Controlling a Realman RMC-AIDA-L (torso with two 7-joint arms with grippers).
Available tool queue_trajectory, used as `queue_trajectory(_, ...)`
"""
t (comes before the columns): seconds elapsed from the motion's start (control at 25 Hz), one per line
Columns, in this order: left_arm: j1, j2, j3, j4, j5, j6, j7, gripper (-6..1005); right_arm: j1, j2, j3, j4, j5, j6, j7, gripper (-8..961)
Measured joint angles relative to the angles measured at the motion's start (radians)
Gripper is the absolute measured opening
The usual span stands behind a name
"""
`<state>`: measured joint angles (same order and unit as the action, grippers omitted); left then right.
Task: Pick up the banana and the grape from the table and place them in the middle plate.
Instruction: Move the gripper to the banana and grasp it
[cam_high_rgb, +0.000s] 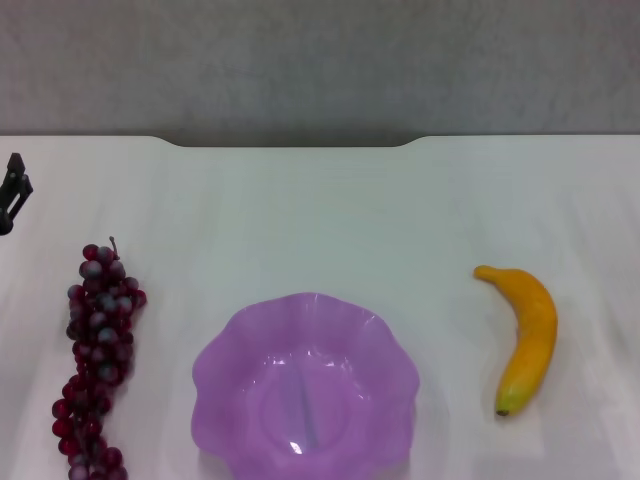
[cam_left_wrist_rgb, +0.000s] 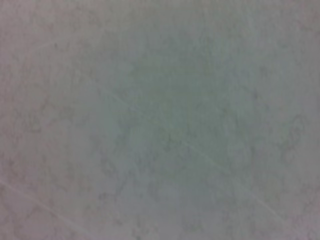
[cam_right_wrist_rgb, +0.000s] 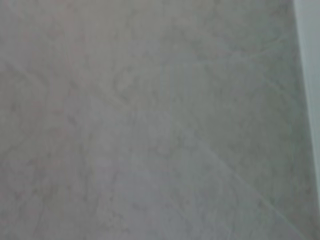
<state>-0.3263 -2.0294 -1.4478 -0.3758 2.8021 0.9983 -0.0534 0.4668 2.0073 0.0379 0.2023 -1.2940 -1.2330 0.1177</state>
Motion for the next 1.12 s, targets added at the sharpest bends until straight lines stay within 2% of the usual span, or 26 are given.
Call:
queue_trajectory(0.6, -0.002, 0.0, 0.0, 0.0, -0.001, -0.004, -0.001, 903, 0.045, 0.002, -0.017, 0.011, -0.027, 0.15, -0.002, 903)
queue_trajectory(1.12, -0.01, 0.0, 0.003, 0.0, 0.002, -0.004, 0.0, 903, 0.058, 0.004, -0.025, 0.026, -0.069, 0.182, -0.005, 902)
